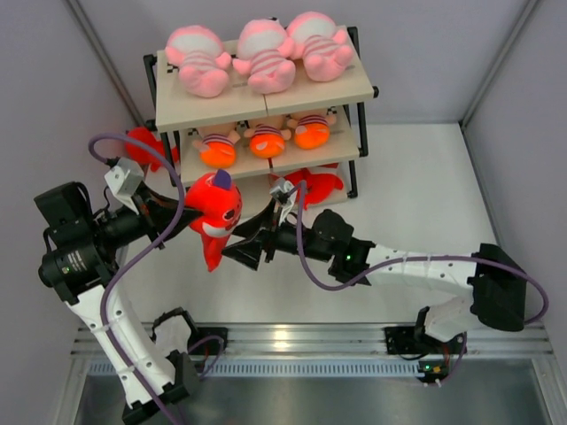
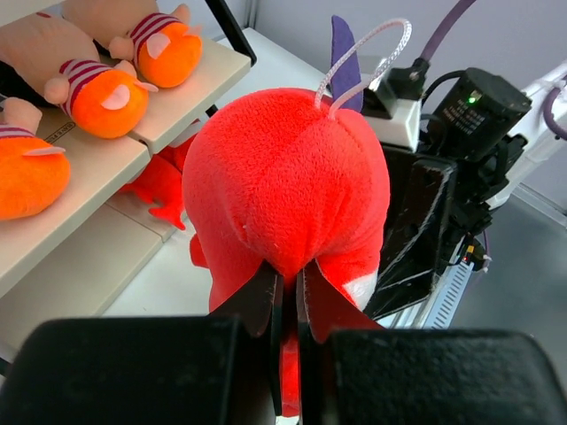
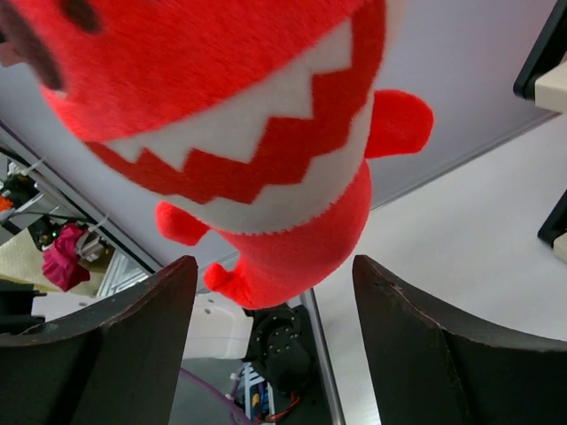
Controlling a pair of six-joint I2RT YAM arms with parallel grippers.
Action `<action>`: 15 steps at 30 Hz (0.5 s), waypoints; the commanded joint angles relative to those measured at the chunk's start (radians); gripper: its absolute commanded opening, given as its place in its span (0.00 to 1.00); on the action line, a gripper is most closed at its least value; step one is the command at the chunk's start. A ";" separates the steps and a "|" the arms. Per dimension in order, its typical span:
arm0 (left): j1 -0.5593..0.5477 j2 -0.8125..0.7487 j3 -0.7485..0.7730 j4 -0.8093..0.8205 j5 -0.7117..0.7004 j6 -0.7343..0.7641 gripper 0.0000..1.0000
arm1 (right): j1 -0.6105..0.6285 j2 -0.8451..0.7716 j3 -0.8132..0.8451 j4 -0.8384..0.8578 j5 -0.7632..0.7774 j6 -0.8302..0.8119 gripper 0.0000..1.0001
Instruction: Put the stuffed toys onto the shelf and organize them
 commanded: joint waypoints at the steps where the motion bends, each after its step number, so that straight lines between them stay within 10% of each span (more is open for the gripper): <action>1: 0.005 -0.001 0.001 -0.042 0.226 0.009 0.00 | 0.013 0.051 0.039 0.123 -0.014 0.077 0.70; 5: 0.005 -0.004 0.001 -0.040 0.225 0.014 0.00 | 0.010 0.110 0.079 0.143 -0.023 0.097 0.55; 10: 0.005 -0.004 -0.011 -0.040 0.182 0.026 0.00 | 0.001 0.124 0.067 0.190 -0.014 0.141 0.00; 15: 0.005 -0.048 -0.081 -0.040 0.042 0.081 0.30 | -0.010 0.055 -0.021 0.099 0.078 0.120 0.00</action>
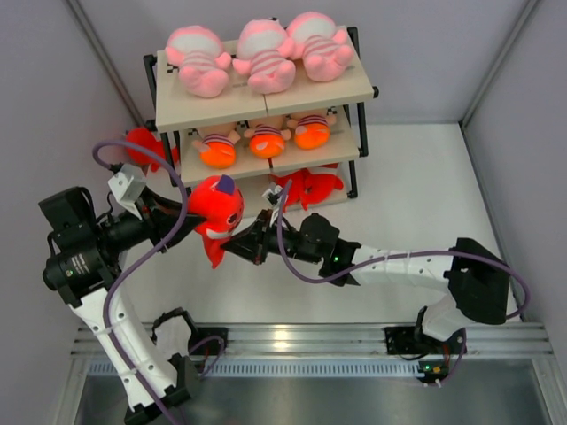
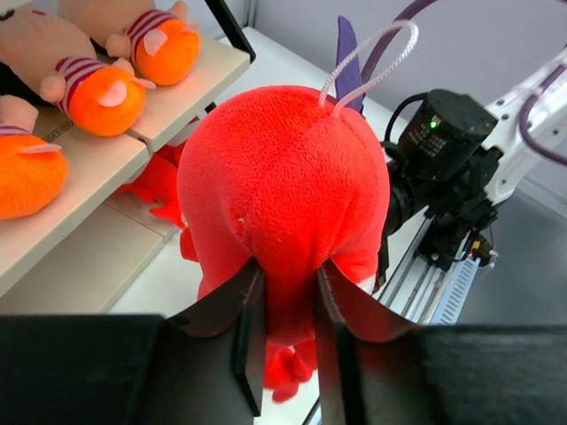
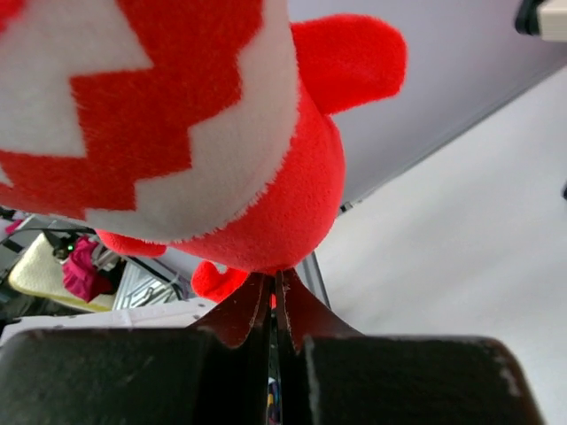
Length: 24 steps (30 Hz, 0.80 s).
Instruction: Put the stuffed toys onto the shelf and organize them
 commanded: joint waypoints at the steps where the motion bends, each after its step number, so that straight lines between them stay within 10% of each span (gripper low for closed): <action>1: 0.005 -0.036 -0.055 -0.042 -0.021 0.058 0.32 | -0.007 -0.101 -0.044 -0.003 0.082 -0.012 0.00; 11: 0.005 -0.008 -0.102 -0.043 -0.412 0.086 0.94 | -0.007 -0.164 -0.025 -0.562 0.297 -0.167 0.00; 24: 0.005 -0.022 -0.183 -0.008 -0.722 0.159 0.98 | -0.003 0.091 0.113 -0.871 0.502 -0.084 0.00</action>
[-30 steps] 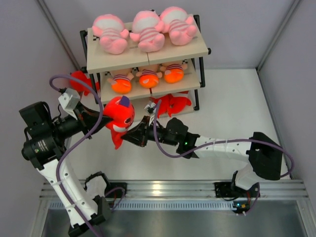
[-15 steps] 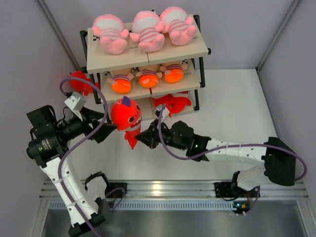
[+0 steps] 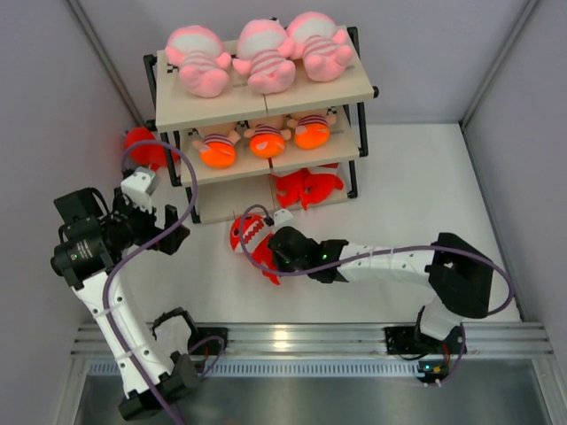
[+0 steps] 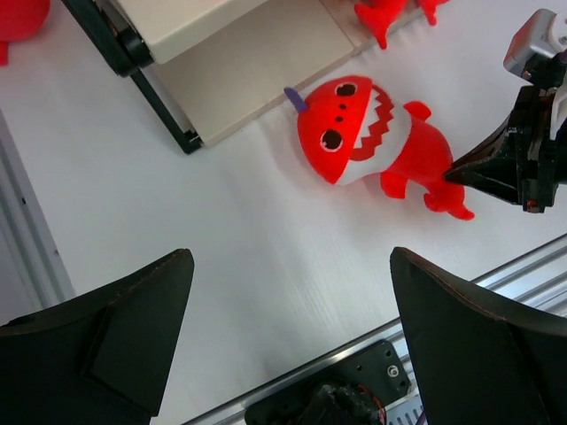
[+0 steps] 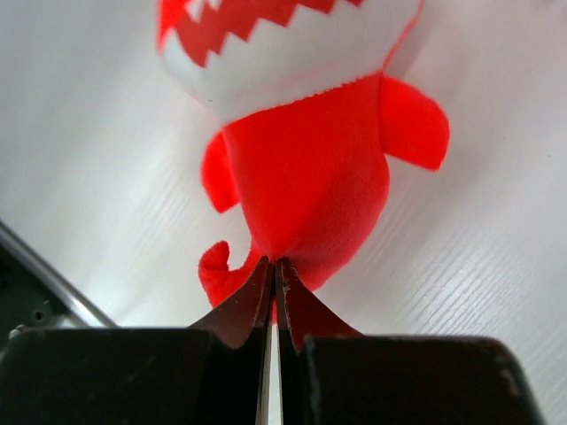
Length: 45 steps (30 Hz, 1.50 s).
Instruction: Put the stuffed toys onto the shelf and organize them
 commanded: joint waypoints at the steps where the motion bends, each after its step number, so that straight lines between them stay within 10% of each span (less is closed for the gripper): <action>1: 0.004 -0.022 -0.026 0.000 -0.042 0.061 0.98 | 0.001 0.042 0.085 -0.021 0.101 0.052 0.00; 45: 0.004 0.010 -0.033 -0.001 -0.106 0.150 0.98 | -0.001 -0.032 0.100 0.676 0.380 -0.061 0.00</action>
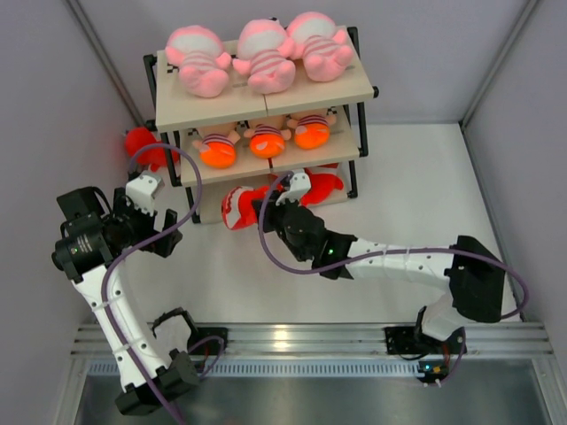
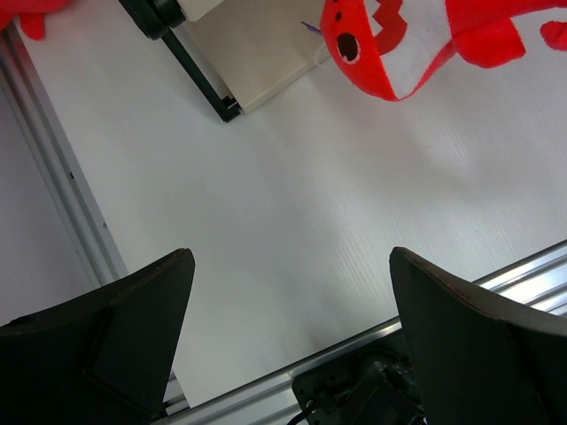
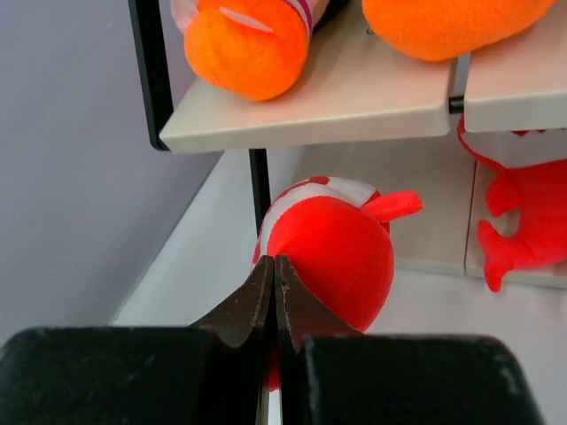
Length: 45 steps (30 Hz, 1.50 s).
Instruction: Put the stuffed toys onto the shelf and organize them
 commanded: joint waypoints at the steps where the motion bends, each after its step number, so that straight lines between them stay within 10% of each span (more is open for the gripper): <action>1: 0.004 -0.006 0.004 0.000 0.014 0.009 0.98 | -0.018 0.046 0.010 0.229 0.033 -0.016 0.00; 9: 0.003 -0.009 -0.005 -0.001 0.008 0.016 0.98 | -0.043 0.277 -0.001 0.432 0.157 -0.005 0.00; 31: 0.003 0.031 -0.022 -0.001 -0.002 0.013 0.97 | -0.151 0.552 0.264 -0.238 0.259 0.778 0.00; 45: 0.003 0.035 -0.009 -0.001 -0.037 0.028 0.97 | -0.158 0.529 0.269 -0.210 0.322 0.803 0.00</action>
